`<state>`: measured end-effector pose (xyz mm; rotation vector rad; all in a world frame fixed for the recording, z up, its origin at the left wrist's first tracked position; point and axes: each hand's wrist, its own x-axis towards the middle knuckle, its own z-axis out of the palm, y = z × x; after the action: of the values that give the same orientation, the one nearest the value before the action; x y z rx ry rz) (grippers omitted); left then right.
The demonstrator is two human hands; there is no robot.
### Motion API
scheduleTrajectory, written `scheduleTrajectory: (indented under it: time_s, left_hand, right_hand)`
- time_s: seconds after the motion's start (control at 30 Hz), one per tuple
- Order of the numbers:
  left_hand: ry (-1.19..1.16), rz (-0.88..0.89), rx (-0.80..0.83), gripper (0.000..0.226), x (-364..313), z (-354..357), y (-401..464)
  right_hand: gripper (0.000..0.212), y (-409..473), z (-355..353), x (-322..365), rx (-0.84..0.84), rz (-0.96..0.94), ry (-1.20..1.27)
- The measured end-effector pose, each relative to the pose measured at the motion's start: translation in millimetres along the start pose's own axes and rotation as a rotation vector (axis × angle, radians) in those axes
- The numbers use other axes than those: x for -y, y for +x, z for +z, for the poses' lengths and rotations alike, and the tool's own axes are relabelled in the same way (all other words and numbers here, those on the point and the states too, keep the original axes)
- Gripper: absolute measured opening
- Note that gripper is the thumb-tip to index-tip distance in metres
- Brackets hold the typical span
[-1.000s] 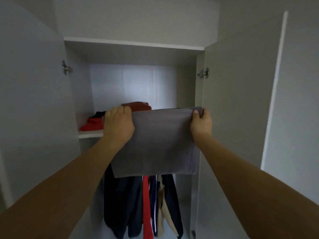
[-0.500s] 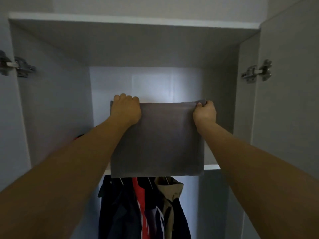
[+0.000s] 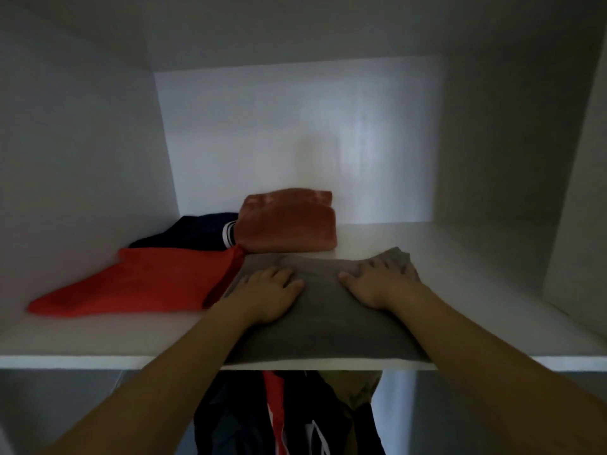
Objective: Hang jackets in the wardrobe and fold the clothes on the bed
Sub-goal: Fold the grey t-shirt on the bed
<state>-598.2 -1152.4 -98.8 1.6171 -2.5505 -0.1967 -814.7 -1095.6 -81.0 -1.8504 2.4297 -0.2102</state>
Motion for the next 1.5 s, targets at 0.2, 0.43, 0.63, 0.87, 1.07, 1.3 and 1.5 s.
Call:
scheduleTrajectory:
  time_s: [0.2,0.43,0.63,0.87,1.07,1.3,1.5]
  left_hand:
    - [0.017,-0.041,0.03,0.068,-6.8,-7.4,-4.2]
    - [0.032,-0.129,0.04,0.069,-7.2,-10.8,10.0]
    - [0.037,-0.12,0.02,0.069,-4.1,-6.8,22.3]
    - [0.038,-0.113,0.034,0.07,-4.2,-7.6,22.8]
    - [0.068,0.029,-0.3,0.058,-22.8,-14.6,-9.9]
    - [0.013,0.337,-0.428,0.055,-107.8,-22.0,-79.6]
    - [0.002,0.637,-0.455,0.055,-162.0,2.5,-160.3]
  right_hand:
    - [0.08,3.4,-4.3,2.3,0.068,-0.005,-0.071]
    - [0.078,24.8,-5.5,6.4,0.053,-0.017,-0.075]
    - [0.077,36.4,0.1,6.2,0.013,-0.015,-0.076]
    - [0.073,22.6,-6.3,5.5,-0.037,-0.029,0.01]
    - [0.058,-68.3,-52.5,-23.0,-0.206,-0.009,0.173]
    - [0.06,-202.2,-50.2,-47.5,-0.268,0.176,0.11]
    - [0.053,-328.0,-30.4,-46.5,-0.315,0.356,0.044]
